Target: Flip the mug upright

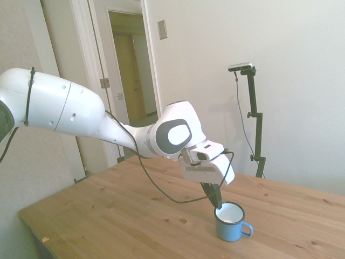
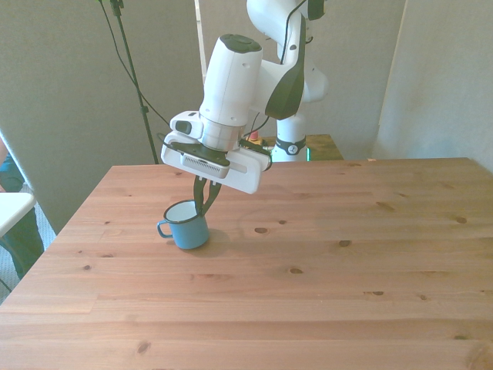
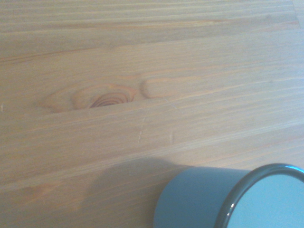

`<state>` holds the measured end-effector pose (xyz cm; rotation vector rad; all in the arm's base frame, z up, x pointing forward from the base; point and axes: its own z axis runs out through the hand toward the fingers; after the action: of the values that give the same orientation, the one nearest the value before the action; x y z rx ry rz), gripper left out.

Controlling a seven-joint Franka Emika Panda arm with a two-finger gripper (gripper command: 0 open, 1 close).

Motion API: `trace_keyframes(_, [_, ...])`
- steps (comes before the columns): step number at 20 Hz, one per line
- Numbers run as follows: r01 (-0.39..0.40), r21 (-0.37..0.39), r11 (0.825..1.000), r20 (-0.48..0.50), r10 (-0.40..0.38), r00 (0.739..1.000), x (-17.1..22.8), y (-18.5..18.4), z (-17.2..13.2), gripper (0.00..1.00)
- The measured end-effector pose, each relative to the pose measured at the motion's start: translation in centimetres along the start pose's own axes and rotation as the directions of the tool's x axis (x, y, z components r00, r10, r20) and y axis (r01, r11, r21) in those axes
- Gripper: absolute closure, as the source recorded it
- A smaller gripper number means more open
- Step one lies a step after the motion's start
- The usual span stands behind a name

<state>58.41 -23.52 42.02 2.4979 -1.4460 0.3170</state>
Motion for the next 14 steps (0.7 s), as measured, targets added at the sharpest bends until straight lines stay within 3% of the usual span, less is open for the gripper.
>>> trace_keyframes(4, [-0.002,0.018,1.000,0.008,0.002,1.000,0.2,0.3,-0.4,0.00])
trace_keyframes(8, [-0.002,0.119,0.993,0.042,-0.003,0.999,0.2,1.9,-3.7,0.00])
trace_keyframes(11, [0.010,0.230,0.973,0.079,-0.029,0.996,-0.7,3.5,-6.8,0.00])
trace_keyframes(14, [0.033,0.314,0.949,0.124,-0.076,0.989,-2.9,3.2,-8.1,0.00])
